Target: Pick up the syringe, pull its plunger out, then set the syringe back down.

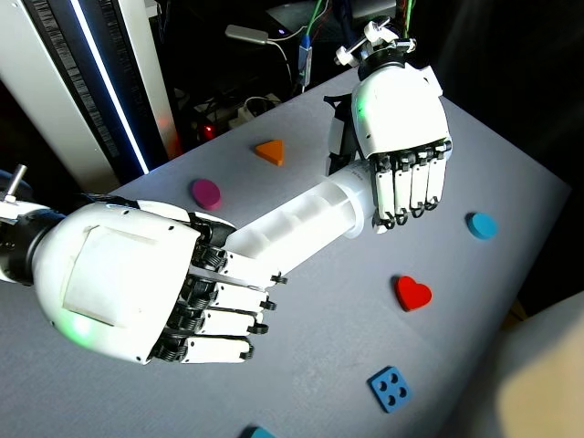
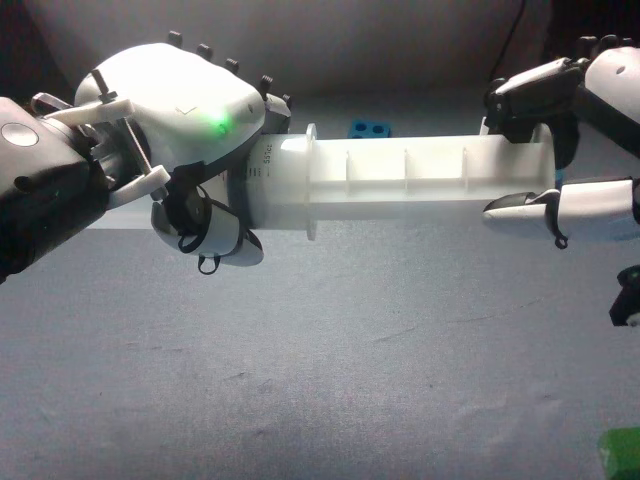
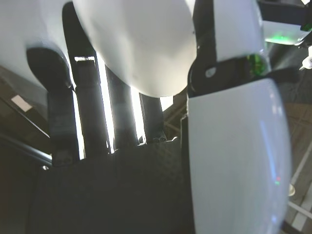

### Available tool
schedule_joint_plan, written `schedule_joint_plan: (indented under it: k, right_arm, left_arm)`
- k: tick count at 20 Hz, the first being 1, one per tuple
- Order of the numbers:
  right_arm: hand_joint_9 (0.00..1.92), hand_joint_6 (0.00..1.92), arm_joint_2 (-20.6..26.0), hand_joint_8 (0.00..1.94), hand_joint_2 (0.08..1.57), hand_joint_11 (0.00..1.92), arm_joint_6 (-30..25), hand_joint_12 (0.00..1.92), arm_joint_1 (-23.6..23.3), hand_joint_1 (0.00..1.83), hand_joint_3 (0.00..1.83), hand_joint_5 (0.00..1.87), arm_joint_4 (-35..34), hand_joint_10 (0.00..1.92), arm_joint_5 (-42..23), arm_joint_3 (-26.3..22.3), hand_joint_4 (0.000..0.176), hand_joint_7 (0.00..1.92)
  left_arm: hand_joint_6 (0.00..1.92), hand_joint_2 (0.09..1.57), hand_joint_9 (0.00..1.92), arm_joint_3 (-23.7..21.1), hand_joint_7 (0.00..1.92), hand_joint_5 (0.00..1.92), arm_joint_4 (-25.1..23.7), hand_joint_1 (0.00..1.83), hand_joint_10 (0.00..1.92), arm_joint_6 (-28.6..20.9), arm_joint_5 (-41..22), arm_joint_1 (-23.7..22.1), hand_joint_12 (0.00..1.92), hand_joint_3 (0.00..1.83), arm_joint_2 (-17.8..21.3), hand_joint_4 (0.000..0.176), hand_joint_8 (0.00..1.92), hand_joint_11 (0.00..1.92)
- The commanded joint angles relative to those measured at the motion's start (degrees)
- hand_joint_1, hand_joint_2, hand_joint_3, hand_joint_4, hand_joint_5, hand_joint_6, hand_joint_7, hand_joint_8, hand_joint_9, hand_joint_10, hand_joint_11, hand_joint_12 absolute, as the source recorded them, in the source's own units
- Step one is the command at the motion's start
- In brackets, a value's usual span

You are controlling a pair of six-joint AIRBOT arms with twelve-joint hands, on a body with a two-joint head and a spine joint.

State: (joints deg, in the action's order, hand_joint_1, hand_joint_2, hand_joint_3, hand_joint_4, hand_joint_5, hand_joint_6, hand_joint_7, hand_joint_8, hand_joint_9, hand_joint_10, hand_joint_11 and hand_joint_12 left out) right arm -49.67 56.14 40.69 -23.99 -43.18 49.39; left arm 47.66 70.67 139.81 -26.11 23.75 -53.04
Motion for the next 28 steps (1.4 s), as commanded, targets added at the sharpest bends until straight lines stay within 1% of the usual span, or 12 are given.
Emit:
schedule_joint_plan:
  k: [1,3,4,5,6,8,13,23,25,26,27,28]
  right_arm:
    - [0.93,1.16,1.09,0.95,1.15,0.67,0.43,1.66,-0.6,1.48,0.0,0.73,-0.57,1.15,-9.12,0.83,0.0,0.9]
    - [0.94,1.16,1.12,0.96,1.16,0.65,0.38,1.68,-0.6,1.48,0.0,0.73,-0.57,1.15,-9.14,0.83,0.0,0.89]
    - [1.02,1.05,1.11,0.84,1.11,0.84,0.37,1.33,-0.6,1.4,0.0,0.86,-0.57,1.13,-9.14,0.82,0.0,1.01]
    - [0.97,1.12,1.05,0.91,1.13,0.68,0.37,1.6,-0.6,1.47,0.01,0.77,-0.57,1.13,-9.14,0.78,0.0,0.93]
    - [1.02,1.05,0.94,0.85,1.11,0.82,0.37,1.32,-0.57,1.4,0.0,0.85,-0.57,1.14,-9.12,0.65,0.0,1.02]
    - [1.05,0.99,0.66,0.78,1.09,0.92,0.37,1.15,-0.54,1.39,0.0,0.89,-0.57,1.1,-9.12,0.16,0.0,1.07]
    - [1.04,0.99,0.07,0.77,1.08,0.92,0.42,1.13,-0.52,1.39,0.0,0.9,-0.57,1.11,-8.86,-1.09,0.0,1.08]
    - [1.02,1.08,-1.08,0.82,1.1,0.92,0.58,1.15,0.89,1.38,0.0,0.85,-0.57,1.13,-6.77,-1.91,0.0,1.04]
    - [0.94,1.11,-1.04,0.89,1.12,0.8,0.58,1.17,0.94,1.37,0.0,0.86,-0.36,1.21,-5.56,-2.11,0.0,1.0]
    - [0.81,1.25,-1.04,1.1,1.18,0.69,0.58,1.19,1.0,1.22,0.0,0.78,-0.01,0.88,-5.25,-2.14,0.0,0.92]
    - [0.69,0.61,-0.96,0.6,1.13,0.53,0.57,1.2,1.16,1.11,0.0,0.59,0.94,0.66,-4.8,-2.15,0.0,0.68]
    - [0.59,0.24,-0.94,0.27,1.09,0.4,0.57,1.17,1.21,0.97,0.0,0.51,1.21,0.44,-4.67,-2.15,0.0,0.58]
  left_arm:
    - [1.03,1.16,0.84,0.16,0.93,0.81,-3.56,1.37,1.45,3.37,-5.59,-0.04,1.42,0.0,0.91,0.0,1.09,0.82]
    - [1.03,1.16,0.84,0.1,0.93,0.8,-3.56,1.37,1.44,3.38,-5.74,-0.04,1.39,0.0,0.83,0.0,1.09,0.81]
    - [1.03,1.16,0.84,0.09,0.93,0.81,-3.56,1.37,1.44,3.38,-5.74,-0.04,1.39,0.0,0.81,0.0,1.09,0.8]
    - [1.03,1.16,0.84,0.06,0.93,0.81,-3.56,1.37,1.44,3.38,-5.74,-0.06,1.39,0.0,0.81,0.0,1.09,0.81]
    - [1.04,1.16,0.85,0.01,0.93,0.81,-3.56,1.37,1.44,3.38,-5.76,-0.07,1.4,0.0,0.81,0.0,1.09,0.82]
    - [1.05,1.16,0.85,-0.16,0.92,0.8,-3.56,1.37,1.44,3.38,-5.77,-0.03,1.42,0.0,0.81,0.0,1.09,0.8]
    - [0.92,1.12,0.93,-0.82,1.0,0.89,-3.56,1.38,1.36,3.38,-6.14,0.15,1.41,0.0,0.79,0.0,0.98,0.82]
    - [1.0,1.14,0.86,-1.41,0.93,0.86,-3.56,1.37,1.42,3.38,-6.5,0.41,1.45,0.0,0.58,0.0,1.06,0.8]
    - [0.99,1.15,0.86,-1.54,0.93,0.86,-3.55,1.37,1.42,3.38,-6.56,0.41,1.45,0.0,0.5,0.0,1.07,0.79]
    - [0.99,1.15,0.86,-1.56,0.92,0.87,-3.55,1.37,1.42,3.38,-6.58,0.4,1.45,0.0,0.47,0.0,1.08,0.79]
    - [0.98,1.15,0.85,-1.57,0.92,0.87,-3.55,1.37,1.43,3.38,-6.59,0.35,1.45,0.0,0.44,0.0,1.08,0.79]
    - [0.98,1.14,0.85,-1.58,0.92,0.88,-3.55,1.37,1.42,3.38,-6.59,0.32,1.41,0.0,0.44,0.0,1.08,0.78]
